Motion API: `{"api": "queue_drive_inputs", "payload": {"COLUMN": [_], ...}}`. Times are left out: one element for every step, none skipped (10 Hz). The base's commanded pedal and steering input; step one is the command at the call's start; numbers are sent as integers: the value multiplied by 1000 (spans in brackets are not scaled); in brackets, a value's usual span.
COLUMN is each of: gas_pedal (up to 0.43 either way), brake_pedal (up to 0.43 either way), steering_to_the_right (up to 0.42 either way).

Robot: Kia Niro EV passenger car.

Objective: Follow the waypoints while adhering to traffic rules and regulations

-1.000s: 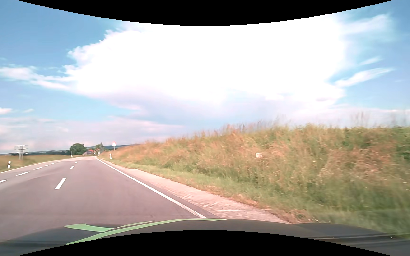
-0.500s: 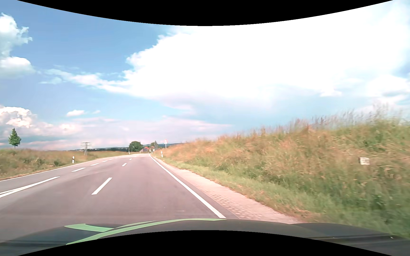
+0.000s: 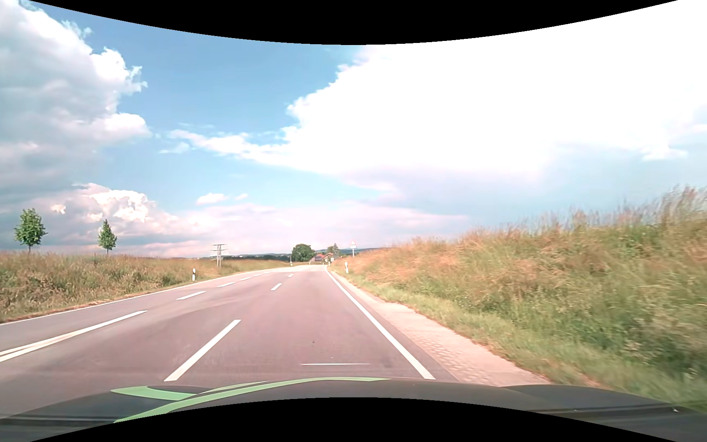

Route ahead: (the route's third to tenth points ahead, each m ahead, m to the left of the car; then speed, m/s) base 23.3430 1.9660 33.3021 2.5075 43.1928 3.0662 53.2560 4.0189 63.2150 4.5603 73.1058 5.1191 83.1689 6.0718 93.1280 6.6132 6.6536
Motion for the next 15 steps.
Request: {"api": "queue_drive_inputs", "payload": {"gas_pedal": [319,331,331,339,350,350,358,358,358,358,358,358,358,358,358], "brake_pedal": [0,0,0,0,0,0,0,0,0,0,0,0,0,0,0], "steering_to_the_right": [-128,-98,-72,-60,-53,-52,-48,-41,-31,-23,-22,-19,-14,-10,-8]}}
